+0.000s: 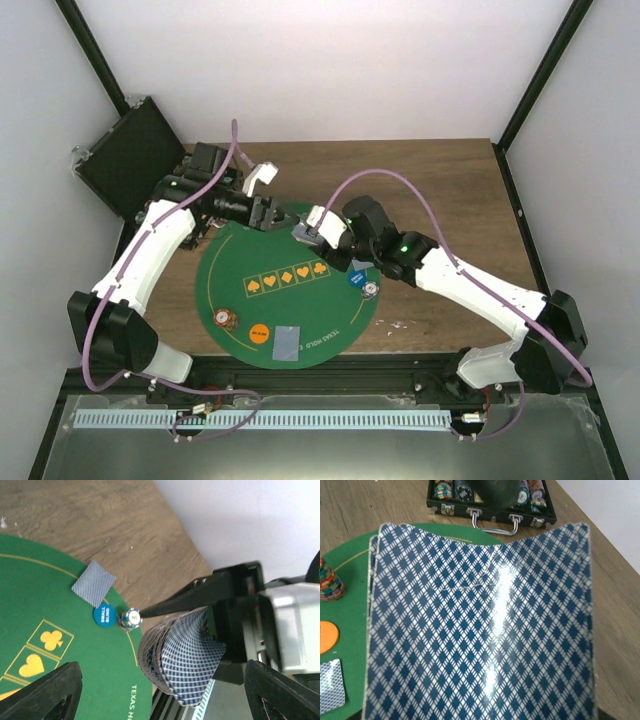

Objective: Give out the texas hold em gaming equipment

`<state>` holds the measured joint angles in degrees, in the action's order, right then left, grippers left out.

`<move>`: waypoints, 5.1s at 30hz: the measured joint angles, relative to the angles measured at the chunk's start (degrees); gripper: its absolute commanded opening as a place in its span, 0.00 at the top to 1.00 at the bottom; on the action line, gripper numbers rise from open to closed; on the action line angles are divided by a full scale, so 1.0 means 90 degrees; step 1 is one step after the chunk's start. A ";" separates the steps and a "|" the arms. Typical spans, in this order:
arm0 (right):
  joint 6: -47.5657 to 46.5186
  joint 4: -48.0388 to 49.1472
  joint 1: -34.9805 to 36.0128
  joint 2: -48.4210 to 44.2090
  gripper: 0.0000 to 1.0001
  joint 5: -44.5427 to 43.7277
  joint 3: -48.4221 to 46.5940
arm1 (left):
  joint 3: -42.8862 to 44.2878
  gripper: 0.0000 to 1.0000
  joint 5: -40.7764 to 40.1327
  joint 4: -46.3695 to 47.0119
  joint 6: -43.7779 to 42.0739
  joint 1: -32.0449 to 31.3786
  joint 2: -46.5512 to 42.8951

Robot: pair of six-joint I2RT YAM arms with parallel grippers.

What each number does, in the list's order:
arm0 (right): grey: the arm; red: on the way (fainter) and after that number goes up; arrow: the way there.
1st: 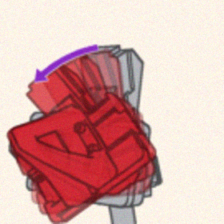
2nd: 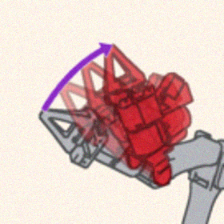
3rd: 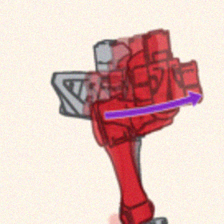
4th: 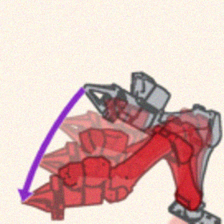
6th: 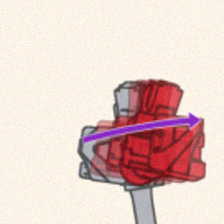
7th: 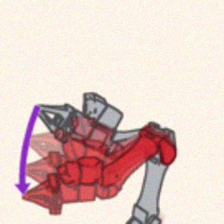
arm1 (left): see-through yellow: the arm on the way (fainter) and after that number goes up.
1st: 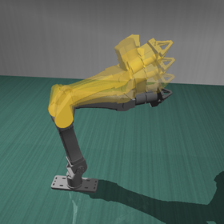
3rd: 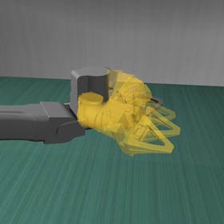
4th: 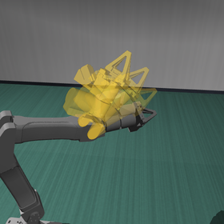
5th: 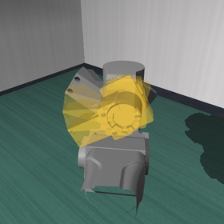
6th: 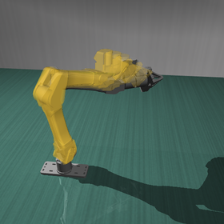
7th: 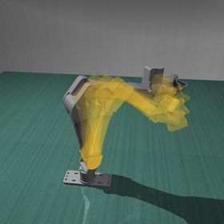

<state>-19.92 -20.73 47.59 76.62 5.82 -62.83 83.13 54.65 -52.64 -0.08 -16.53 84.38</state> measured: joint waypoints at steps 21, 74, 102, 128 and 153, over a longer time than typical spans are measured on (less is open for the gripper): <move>0.0005 0.0503 0.0362 0.0323 0.53 -0.0005 -0.0134 | -0.0221 0.53 -0.1059 -0.0294 -0.0544 -0.0391 -0.0027; -0.0238 0.0432 0.0364 0.0299 0.53 -0.0350 -0.0134 | 0.0073 1.00 -0.0321 -0.0923 -0.1161 0.0083 -0.0107; -0.0525 0.0260 -0.0971 -0.0408 0.52 -0.0435 0.0469 | 0.0826 1.00 -0.0850 -0.3895 -0.4733 0.0032 -0.0814; -0.0760 -0.0007 -0.0984 -0.0957 0.52 -0.0682 0.0729 | -0.2387 1.00 -0.4141 -0.2135 -0.5923 -0.3614 0.0622; -0.0816 -0.0083 -0.0984 -0.1059 0.52 -0.0729 0.0736 | -0.2285 0.89 -0.4388 -0.1807 -0.6183 -0.3614 0.1321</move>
<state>-27.27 -21.47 38.74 67.09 -0.73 -56.21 62.57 15.16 -68.90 -55.72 -49.06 96.27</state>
